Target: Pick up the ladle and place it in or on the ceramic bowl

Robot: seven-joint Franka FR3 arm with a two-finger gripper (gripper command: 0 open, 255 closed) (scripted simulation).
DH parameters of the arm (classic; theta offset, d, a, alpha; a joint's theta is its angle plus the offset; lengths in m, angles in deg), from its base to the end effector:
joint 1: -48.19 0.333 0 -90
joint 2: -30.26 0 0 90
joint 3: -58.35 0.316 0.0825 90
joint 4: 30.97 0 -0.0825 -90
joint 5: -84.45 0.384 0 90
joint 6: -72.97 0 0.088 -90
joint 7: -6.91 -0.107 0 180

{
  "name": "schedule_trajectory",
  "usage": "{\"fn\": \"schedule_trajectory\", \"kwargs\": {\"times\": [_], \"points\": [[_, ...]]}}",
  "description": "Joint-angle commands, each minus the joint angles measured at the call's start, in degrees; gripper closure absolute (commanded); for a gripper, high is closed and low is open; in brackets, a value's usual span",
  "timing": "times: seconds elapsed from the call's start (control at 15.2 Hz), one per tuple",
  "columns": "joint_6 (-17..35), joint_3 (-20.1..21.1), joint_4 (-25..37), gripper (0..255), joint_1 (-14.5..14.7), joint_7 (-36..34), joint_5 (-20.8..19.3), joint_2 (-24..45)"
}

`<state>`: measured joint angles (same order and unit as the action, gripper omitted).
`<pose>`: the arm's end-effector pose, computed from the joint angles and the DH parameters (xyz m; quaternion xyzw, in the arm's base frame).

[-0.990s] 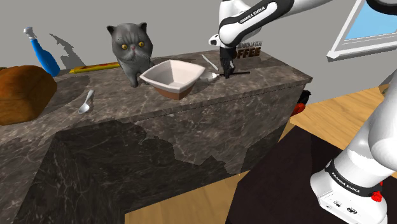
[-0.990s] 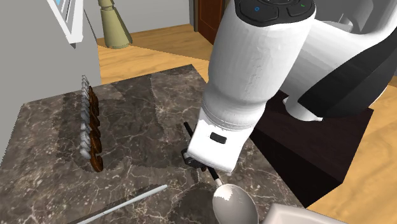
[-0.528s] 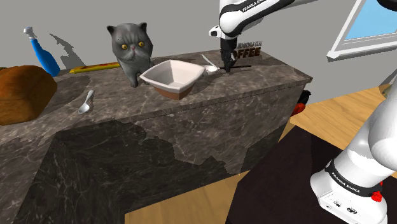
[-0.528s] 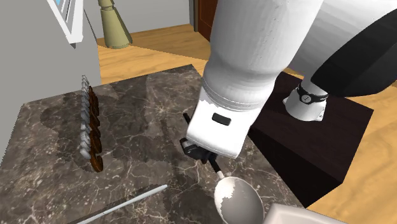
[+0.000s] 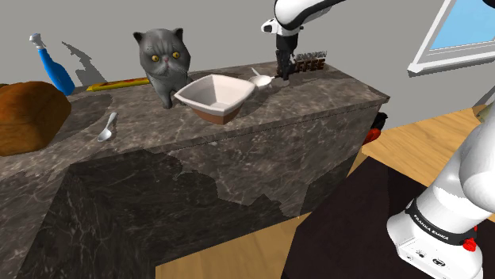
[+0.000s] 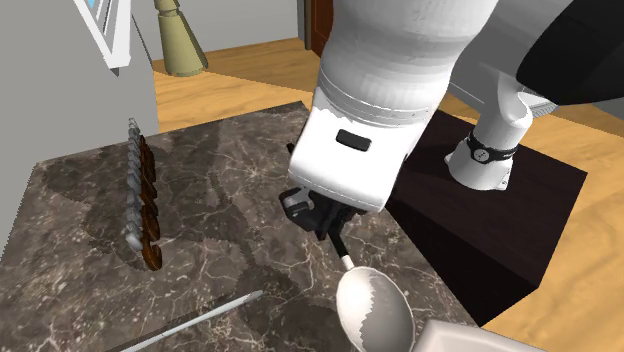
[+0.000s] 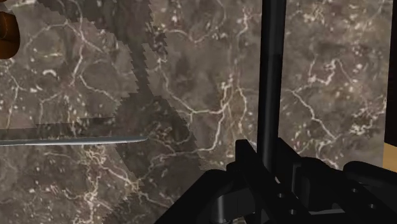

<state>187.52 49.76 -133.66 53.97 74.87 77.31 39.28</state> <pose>0.6105 -0.0333 0.4659 0.8263 0.5584 -0.0192 0.0709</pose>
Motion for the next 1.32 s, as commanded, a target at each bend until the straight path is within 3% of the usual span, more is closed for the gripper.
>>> {"fn": "schedule_trajectory", "kwargs": {"times": [0.0,0.99,1.25], "points": [[-1.58,0.05,1.44,255,0.07,0.13,0.07,-0.17],[-12.55,0.08,11.86,255,0.13,1.42,0.39,-0.79],[-14.55,2.07,15.94,255,2.91,-3.21,0.22,1.92]]}}
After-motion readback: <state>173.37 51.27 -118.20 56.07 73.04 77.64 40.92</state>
